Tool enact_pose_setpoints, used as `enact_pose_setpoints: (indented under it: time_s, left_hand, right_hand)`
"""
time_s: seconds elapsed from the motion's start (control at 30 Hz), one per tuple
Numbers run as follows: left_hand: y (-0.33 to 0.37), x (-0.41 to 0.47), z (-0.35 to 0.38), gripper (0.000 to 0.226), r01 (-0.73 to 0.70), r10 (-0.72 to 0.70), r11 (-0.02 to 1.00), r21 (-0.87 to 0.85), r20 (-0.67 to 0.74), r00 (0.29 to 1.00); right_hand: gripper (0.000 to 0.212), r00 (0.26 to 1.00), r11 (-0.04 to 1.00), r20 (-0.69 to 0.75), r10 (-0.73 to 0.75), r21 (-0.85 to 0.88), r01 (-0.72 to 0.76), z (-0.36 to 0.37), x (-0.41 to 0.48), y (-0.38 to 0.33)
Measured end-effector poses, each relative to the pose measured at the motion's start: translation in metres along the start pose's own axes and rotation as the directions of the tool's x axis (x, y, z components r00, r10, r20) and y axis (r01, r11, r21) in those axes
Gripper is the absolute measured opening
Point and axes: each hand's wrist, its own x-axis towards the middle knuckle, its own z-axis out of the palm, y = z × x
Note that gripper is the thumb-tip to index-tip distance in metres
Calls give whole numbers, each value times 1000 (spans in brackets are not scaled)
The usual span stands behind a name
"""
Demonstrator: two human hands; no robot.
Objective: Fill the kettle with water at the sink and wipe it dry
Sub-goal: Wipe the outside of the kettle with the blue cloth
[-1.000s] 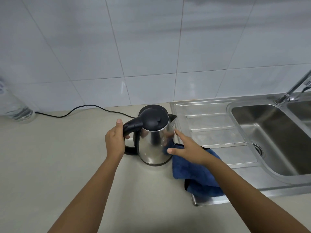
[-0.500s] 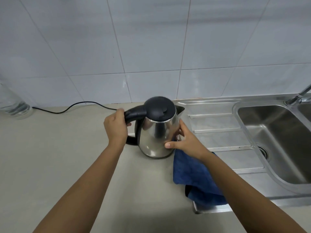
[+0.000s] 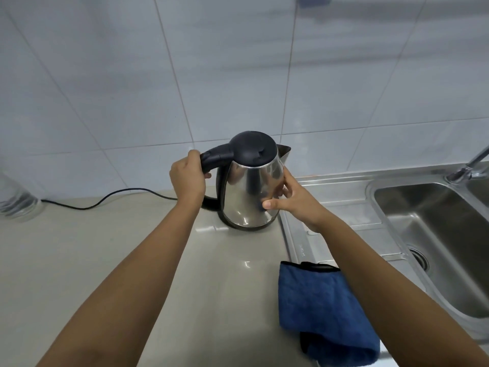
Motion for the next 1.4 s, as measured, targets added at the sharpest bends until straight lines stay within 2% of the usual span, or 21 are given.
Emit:
enact_pose_setpoints:
  time_s: [0.33, 0.47, 0.6, 0.77, 1.13, 1.4]
  left_hand:
    - [-24, 33, 19, 31, 82, -82, 997, 6, -18, 996]
    - [-30, 43, 25, 30, 94, -94, 996, 7, -18, 995]
    - [-32, 53, 27, 30, 87, -86, 996, 23, -15, 996]
    - [-37, 60, 23, 31, 86, -85, 996, 30, -49, 995]
    - [-52, 63, 20, 32, 55, -52, 996, 69, -39, 998]
    - [-56, 68, 16, 37, 38, -40, 997, 66, 35, 999]
  right_hand:
    - [84, 996, 998, 55, 63, 13, -64, -3, 43, 16]
    - [95, 997, 998, 37, 61, 15, -61, -3, 53, 25]
    - [85, 999, 999, 34, 27, 41, -29, -1, 59, 30]
    - [86, 998, 999, 53, 26, 41, -29, 6, 67, 32]
    - [104, 996, 997, 45, 70, 28, -72, 17, 68, 43]
    - [92, 998, 996, 30, 64, 55, -65, 19, 66, 45]
